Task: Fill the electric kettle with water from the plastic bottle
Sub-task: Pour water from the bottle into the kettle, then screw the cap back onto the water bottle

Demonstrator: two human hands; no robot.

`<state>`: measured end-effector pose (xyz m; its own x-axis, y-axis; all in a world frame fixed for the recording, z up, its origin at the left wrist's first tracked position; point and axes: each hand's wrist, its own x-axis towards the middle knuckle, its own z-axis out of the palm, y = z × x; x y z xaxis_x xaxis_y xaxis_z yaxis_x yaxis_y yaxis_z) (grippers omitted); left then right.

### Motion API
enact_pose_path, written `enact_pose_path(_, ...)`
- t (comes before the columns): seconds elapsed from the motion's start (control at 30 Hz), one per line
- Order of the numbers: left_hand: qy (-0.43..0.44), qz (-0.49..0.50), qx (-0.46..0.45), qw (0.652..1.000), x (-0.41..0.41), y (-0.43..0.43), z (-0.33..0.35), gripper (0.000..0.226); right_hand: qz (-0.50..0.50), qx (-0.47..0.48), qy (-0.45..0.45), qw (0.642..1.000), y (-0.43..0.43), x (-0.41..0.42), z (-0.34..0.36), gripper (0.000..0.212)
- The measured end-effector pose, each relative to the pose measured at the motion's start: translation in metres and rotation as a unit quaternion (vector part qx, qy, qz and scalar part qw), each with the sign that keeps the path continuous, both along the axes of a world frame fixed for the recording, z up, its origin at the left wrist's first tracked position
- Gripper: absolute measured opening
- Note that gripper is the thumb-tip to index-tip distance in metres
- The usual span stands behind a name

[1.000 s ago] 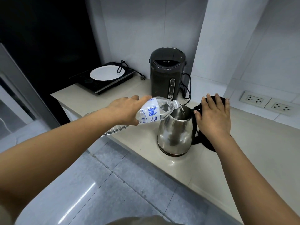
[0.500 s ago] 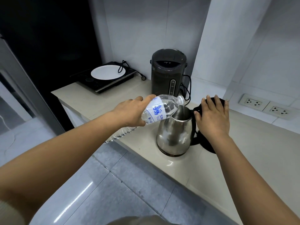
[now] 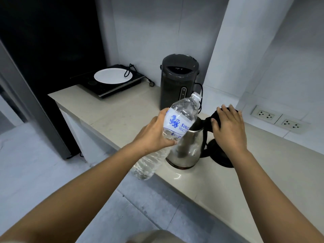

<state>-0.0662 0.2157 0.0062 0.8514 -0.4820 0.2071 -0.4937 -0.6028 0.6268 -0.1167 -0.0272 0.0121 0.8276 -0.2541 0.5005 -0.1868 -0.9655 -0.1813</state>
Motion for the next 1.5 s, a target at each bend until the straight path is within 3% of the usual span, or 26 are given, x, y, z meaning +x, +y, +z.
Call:
enact_pose_path(0.33,0.017,-0.015,-0.111,0.994,-0.023,-0.047,-0.014,0.111,0.007,0.035,-0.013,0.999,-0.014,-0.026,0.004,0.049)
enact_pose_path(0.6,0.033,-0.080,-0.171,0.981,-0.045,-0.101,-0.022,0.111,-0.051,0.068,-0.039,0.996,-0.041,-0.066,-0.013,0.049)
enact_pose_path(0.83,0.052,-0.123,-0.182,0.974,-0.068,-0.146,-0.042,0.113,-0.144,0.115,0.072,0.980,-0.077,-0.119,-0.065,0.054)
enact_pose_path(1.07,0.075,-0.121,-0.170,0.975,-0.083,-0.182,-0.058,0.116,-0.177,0.143,0.320,0.920,-0.092,-0.158,-0.129,0.064)
enact_pose_path(1.27,0.087,-0.112,-0.193,0.971,-0.086,-0.204,-0.071,0.116,-0.163,0.132,0.348,0.914,-0.096,-0.166,-0.149,0.052)
enact_pose_path(1.5,0.085,-0.111,-0.202,0.969,-0.093,-0.201,-0.078,0.120,-0.163,0.063,0.310,0.935,-0.099,-0.169,-0.164,0.033)
